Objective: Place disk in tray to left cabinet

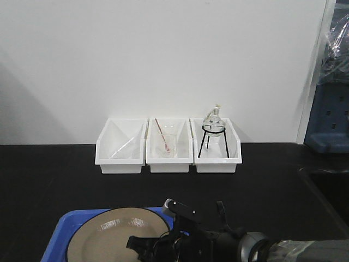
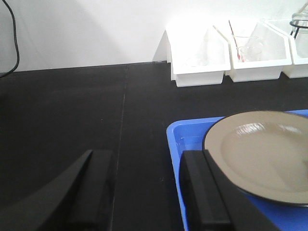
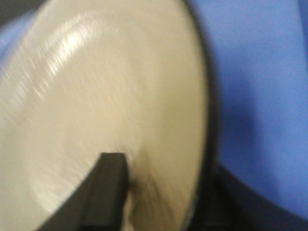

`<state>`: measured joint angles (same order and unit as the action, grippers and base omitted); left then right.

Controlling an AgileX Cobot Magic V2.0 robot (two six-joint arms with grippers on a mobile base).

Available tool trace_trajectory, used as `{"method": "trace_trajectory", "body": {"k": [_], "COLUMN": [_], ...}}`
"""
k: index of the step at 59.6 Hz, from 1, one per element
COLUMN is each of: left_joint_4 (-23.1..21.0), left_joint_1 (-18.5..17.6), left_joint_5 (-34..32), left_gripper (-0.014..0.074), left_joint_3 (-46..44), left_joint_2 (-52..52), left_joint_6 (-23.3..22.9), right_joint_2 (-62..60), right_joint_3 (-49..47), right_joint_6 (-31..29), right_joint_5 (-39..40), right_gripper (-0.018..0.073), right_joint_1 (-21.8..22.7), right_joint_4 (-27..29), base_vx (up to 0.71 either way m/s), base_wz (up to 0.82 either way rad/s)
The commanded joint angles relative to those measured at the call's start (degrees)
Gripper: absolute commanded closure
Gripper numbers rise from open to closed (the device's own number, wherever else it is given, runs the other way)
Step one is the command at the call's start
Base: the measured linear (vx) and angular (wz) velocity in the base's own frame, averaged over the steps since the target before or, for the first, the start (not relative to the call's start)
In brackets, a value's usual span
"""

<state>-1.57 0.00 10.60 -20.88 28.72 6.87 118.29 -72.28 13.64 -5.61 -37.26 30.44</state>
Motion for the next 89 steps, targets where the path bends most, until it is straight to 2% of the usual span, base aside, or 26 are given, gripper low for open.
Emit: {"method": "trace_trajectory", "body": {"k": [1,8,24,38,45,48,54,59,68,74,79,89], "left_joint_4": [-0.6,-0.6,-0.6,-0.6,-0.6,-0.7,-1.2,-4.4,-10.4,-12.0,-13.2,-15.6], "left_joint_1": [-0.2,-0.2,-0.2,-0.2,-0.2,-0.2,-0.2,-0.2,-0.2,-0.3,-0.3,-0.3], "left_joint_5": [-4.5,-4.5,-4.5,-4.9,-3.9,-2.9,1.4,8.2,17.4,22.2,23.9,23.8], "left_gripper": [0.0147,0.0147,0.0147,0.0147,0.0147,0.0147,0.0147,0.0146,0.0146,0.0146,0.0146,0.0146], "left_joint_3": [-2.0,-2.0,-2.0,-2.0,-2.1,-2.3,-4.4,-8.6,-18.6,-25.0,-29.0,-36.5], "left_joint_2": [0.6,0.6,0.6,0.6,0.6,0.6,1.6,5.0,15.8,24.9,32.4,47.3], "left_joint_6": [-0.5,-0.5,-0.5,-0.5,-0.5,-0.6,-0.6,-0.7,-1.0,2.1,4.4,4.5], "right_joint_2": [-3.4,-4.0,-10.7,-15.7,-16.8,-17.3,-17.2,-17.2,-17.2,-16.3,-14.8,-11.6], "right_joint_3": [-1.5,-1.5,-1.5,-1.5,-1.5,-1.7,-3.6,-5.3,-6.5,-6.4,-6.4,-6.4], "right_joint_6": [-1.1,-1.1,-1.1,-1.2,-7.8,-11.8,-15.7,-17.0,-17.2,-17.1,-16.9,-16.7], "right_joint_5": [2.9,0.7,-9.2,-9.2,-12.3,-15.8,-23.2,-25.8,-25.2,-25.3,-25.3,-25.8], "right_gripper": [0.0043,-0.0006,-0.0005,-0.0005,0.0001,0.0007,0.0018,0.0019,0.0019,0.0019,0.0019,0.0019], "right_joint_1": [0.7,2.6,11.5,15.5,15.5,15.5,15.6,15.6,15.6,15.6,15.6,15.6], "right_joint_4": [-2.2,-2.6,-5.0,-4.8,-6.8,-6.9,-7.3,-7.9,-7.8,-7.8,-7.6,-7.3], "base_vx": [0.00,0.00,0.00,0.00,0.00,0.00,0.00,0.00,0.00,0.00,0.00,0.00], "base_wz": [0.00,0.00,0.00,0.00,0.00,0.00,0.00,0.00,0.00,0.00,0.00,0.00]}}
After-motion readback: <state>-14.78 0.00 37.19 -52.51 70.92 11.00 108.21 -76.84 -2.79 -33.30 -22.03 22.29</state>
